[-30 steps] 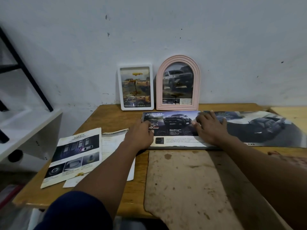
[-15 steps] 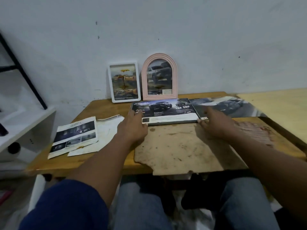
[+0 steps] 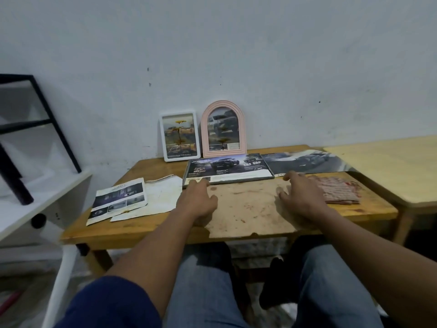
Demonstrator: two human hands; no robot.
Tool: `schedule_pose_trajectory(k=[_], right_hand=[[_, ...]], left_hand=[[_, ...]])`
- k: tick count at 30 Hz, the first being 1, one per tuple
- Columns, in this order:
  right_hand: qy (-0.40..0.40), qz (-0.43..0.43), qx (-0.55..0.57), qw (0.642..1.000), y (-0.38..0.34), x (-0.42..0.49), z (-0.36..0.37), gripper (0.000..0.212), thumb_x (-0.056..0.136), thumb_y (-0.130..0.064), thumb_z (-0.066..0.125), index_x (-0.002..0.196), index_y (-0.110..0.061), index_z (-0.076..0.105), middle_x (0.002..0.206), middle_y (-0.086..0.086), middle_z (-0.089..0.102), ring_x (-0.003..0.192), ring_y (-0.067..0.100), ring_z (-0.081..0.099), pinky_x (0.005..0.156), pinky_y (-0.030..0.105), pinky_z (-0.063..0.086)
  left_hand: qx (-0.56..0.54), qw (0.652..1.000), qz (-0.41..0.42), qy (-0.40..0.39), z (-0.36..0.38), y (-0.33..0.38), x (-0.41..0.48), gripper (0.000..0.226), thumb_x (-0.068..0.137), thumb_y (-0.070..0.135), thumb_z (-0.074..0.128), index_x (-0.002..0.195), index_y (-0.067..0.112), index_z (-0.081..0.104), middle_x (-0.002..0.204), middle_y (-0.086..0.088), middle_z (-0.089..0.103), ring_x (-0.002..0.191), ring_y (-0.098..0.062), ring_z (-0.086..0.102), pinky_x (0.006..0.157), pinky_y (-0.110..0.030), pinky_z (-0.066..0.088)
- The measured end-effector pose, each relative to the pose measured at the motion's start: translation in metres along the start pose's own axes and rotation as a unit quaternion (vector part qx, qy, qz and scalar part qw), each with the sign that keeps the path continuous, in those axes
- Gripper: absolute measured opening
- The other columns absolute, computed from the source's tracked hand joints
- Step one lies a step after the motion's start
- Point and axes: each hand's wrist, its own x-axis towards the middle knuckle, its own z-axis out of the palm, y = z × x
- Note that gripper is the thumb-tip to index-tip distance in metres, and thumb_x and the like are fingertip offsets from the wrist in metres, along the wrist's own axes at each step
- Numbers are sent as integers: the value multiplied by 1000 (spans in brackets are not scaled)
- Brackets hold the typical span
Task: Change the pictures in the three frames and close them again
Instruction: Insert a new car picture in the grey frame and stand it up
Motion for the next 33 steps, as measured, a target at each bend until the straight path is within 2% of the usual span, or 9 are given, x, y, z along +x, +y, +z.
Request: schedule_pose_trajectory(k=[3,5,9,14,18,22,25,30,33], right_hand=[[69,9,64,995,1,-7,3,32,90,-37,61,120,-27,57,129,4,57,120,30,44,95,47,44],[113,6,79,990,-1,-9,3,28,90,-33,59,116,-24,61,126,3,57,116,28,44,88,40,41],[142,1,74,987,-13,3,0,19,88,-31,61,102,-22,69,127,3,58,115,29,43,84,33,33],[112,-32,66,991,-31,43,-3,16,90,-32,64,101,-23,71,138,2,55,127,30,40,93,37,33],[101,-49,38,993,-43,89,3,19,90,-35,63,100,-22,73,136,4,58,129,30,43,105,44,33],[48,-31,16,998,-52,142,19,19,88,-39,64,96,-24,73,128,3,62,126,29,44,105,47,34],[28,-14,2,1000,-60,174,35,17,87,-39,68,94,-24,73,125,3,62,121,28,46,100,44,37],[-28,-25,-11,999,-64,204,66,21,90,-39,65,99,-21,72,125,5,60,120,31,45,98,45,37],[-65,-33,1,997,-59,203,82,24,91,-42,61,102,-22,69,120,6,61,119,30,46,100,47,36]], left_hand=[[-77,996,0,53,0,-3,2,47,94,30,65,139,24,55,144,-5,53,124,-25,56,102,-41,51],[-114,988,13,99,0,-3,5,39,93,26,68,132,23,62,137,-2,61,120,-22,59,100,-41,54],[-139,979,44,143,1,-4,16,30,92,25,68,121,21,70,125,0,67,116,-20,60,96,-41,57],[-135,975,50,168,-1,-10,48,27,90,27,71,118,23,70,127,1,64,119,-18,56,96,-33,54],[-143,976,40,162,-3,-18,85,28,91,30,69,118,25,69,125,3,65,117,-16,57,96,-33,54],[-131,985,14,109,0,-27,127,33,91,33,67,123,27,67,131,4,64,124,-18,54,103,-44,52],[-114,991,1,76,5,-34,157,37,90,36,66,126,28,65,133,4,62,125,-20,54,103,-49,50],[-93,994,1,59,18,-55,184,42,90,36,65,132,26,62,127,5,64,119,-17,55,98,-44,52],[-53,996,1,79,24,-66,189,39,92,36,64,130,25,64,121,5,67,114,-16,58,100,-44,51]])
